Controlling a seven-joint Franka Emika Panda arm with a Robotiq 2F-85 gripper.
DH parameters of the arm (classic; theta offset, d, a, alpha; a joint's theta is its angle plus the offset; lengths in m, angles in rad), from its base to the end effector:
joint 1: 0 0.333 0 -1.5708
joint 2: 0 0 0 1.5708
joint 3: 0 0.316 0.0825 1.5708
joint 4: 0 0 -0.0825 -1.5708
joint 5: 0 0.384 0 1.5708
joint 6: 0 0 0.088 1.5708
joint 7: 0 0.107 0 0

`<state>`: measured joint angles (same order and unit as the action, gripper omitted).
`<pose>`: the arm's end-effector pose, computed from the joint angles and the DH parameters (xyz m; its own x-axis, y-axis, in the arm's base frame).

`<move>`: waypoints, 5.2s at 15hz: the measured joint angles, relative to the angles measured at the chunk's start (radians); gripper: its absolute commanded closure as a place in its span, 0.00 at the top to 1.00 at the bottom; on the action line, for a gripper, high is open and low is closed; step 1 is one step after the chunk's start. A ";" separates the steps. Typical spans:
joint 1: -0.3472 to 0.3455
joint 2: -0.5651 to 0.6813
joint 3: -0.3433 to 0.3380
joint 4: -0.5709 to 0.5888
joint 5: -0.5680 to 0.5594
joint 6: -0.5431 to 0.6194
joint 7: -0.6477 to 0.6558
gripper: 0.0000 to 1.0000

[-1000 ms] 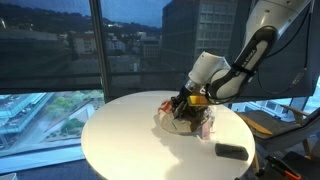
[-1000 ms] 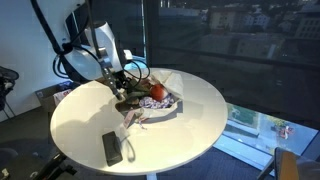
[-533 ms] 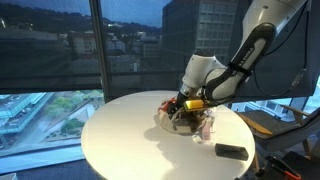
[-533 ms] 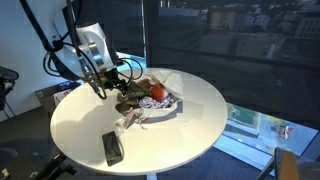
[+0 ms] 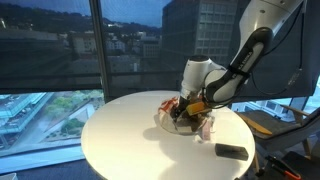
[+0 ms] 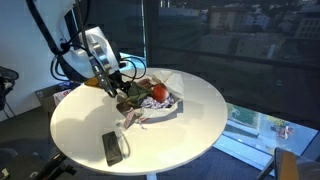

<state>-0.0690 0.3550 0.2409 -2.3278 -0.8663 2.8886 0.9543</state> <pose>0.5069 0.1364 0.2061 0.9519 0.0218 0.3055 0.0008 -0.9976 0.0687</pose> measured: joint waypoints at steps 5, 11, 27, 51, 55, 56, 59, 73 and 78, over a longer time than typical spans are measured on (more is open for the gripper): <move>0.035 0.043 -0.017 0.048 -0.026 -0.047 0.008 1.00; 0.071 0.106 -0.045 0.130 -0.052 -0.105 0.010 1.00; 0.085 0.188 -0.076 0.191 -0.147 -0.108 0.006 0.66; -0.525 0.306 0.492 0.027 0.177 0.198 -0.393 0.10; -0.611 0.304 0.598 -0.018 0.319 0.213 -0.536 0.10; -0.614 0.298 0.614 -0.029 0.402 0.223 -0.609 0.09; -0.633 0.271 0.689 -0.058 0.593 0.246 -0.783 0.10; -0.899 0.078 1.106 -0.202 0.686 0.422 -0.913 0.09; -1.050 -0.023 1.278 -0.261 0.686 0.556 -0.912 0.08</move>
<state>-1.1190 0.3319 1.5185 -2.5889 -0.1808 3.4442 0.0419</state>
